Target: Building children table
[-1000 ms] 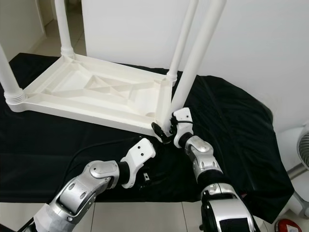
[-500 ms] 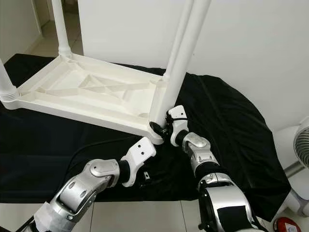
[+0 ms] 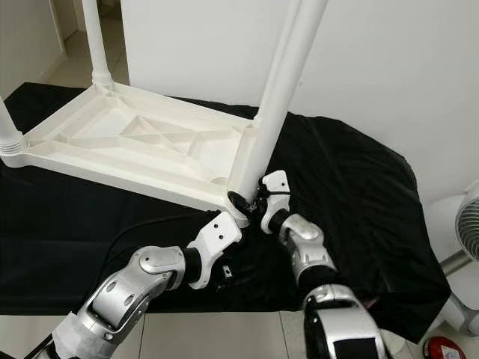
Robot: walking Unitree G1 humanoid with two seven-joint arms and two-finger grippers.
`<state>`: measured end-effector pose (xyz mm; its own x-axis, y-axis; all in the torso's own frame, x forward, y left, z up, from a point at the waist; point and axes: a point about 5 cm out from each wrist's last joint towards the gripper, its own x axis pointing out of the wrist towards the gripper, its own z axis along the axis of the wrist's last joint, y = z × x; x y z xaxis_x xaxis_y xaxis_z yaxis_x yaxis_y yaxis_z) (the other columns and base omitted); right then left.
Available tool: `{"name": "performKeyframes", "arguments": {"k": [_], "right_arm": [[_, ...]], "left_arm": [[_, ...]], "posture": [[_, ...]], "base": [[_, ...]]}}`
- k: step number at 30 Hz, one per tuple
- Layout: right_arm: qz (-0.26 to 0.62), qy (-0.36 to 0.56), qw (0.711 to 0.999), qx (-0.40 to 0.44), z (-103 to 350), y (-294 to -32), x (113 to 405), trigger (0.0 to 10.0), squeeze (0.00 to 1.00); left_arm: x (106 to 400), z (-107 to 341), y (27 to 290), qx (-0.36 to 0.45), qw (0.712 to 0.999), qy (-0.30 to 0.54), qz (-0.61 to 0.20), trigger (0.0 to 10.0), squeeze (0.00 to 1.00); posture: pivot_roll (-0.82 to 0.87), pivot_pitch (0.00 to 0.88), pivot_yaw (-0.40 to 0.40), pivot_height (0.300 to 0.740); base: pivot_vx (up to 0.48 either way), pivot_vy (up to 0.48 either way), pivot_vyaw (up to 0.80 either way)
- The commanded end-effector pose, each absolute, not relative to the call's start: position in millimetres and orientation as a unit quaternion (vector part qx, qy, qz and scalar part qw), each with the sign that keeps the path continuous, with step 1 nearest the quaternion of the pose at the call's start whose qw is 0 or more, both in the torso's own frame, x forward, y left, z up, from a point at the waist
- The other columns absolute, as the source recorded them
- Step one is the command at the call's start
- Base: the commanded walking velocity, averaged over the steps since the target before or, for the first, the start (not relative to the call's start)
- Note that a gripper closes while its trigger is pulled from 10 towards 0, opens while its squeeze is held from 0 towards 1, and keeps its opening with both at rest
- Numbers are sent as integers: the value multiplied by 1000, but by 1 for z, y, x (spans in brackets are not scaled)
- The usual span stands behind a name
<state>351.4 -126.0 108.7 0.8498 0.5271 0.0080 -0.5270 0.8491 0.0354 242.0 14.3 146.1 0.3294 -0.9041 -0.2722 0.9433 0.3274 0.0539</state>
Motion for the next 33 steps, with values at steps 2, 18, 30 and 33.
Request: {"name": "performKeyframes", "arguments": {"k": [2,18,30,33], "right_arm": [[196,43,979,22,89,-126,345,10000,0],[-47,47,998,12,90,-115,337,10000,0],[-51,16,999,0,99,-114,331,10000,1000],[-45,11,999,1,100,-114,330,10000,1000]], "left_arm": [[241,145,11,97,810,101,-569,10000,0],[239,143,11,93,813,103,-565,10000,0],[240,143,12,90,817,105,-560,10000,0],[240,143,12,88,817,105,-560,10000,0]], "posture": [[28,0,-147,740],[45,0,-168,740],[51,0,-175,740],[49,0,-177,740]], "base": [[0,0,0],[0,0,0],[0,0,0],[0,0,0]]}}
